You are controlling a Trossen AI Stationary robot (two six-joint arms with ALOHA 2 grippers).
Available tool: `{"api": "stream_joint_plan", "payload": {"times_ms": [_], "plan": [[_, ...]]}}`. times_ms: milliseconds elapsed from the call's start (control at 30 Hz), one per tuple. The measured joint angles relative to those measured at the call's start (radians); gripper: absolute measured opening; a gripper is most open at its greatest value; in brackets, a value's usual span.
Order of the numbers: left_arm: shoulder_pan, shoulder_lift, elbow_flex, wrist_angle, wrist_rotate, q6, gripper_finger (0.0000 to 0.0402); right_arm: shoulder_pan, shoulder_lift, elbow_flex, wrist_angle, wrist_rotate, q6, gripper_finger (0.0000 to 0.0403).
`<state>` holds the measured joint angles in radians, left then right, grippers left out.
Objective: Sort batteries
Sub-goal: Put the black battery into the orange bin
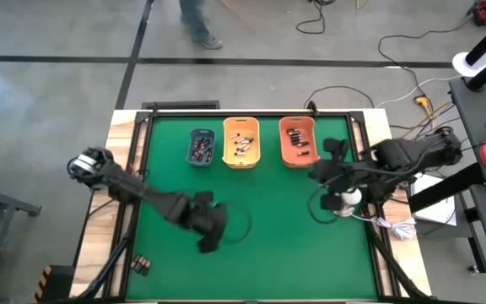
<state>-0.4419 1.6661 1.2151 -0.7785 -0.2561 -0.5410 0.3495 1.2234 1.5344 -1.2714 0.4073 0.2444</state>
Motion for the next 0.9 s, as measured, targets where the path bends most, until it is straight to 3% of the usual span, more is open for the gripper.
{"api": "stream_joint_plan", "payload": {"times_ms": [233,400,567,733,767,900], "plan": [[0.246,0.125,0.29,0.074,-0.06,-0.035,0.0022,0.029,-0.316,-0.334,0.166,0.013,0.023,0.0013],[0.344,0.263,0.558,0.066,-0.056,-0.044,0.0022,0.03,-0.503,-0.509,0.229,-0.015,0.015,0.0013],[0.409,0.409,0.836,0.044,-0.004,-0.046,0.0022,0.03,-0.614,-0.614,0.3,-0.034,0.007,0.0013],[0.457,0.574,1.112,-0.074,0.039,-0.071,0.0023,0.03,-0.66,-0.68,0.411,-0.124,-0.054,0.0013],[0.462,0.6,1.144,-0.081,0.047,-0.071,0.0023,0.03,-0.665,-0.687,0.426,-0.145,-0.062,0.0013],[0.477,0.58,1.04,0.036,0.11,-0.145,0.0023,0.03,-0.674,-0.692,0.416,-0.158,-0.072,0.0013]]}}
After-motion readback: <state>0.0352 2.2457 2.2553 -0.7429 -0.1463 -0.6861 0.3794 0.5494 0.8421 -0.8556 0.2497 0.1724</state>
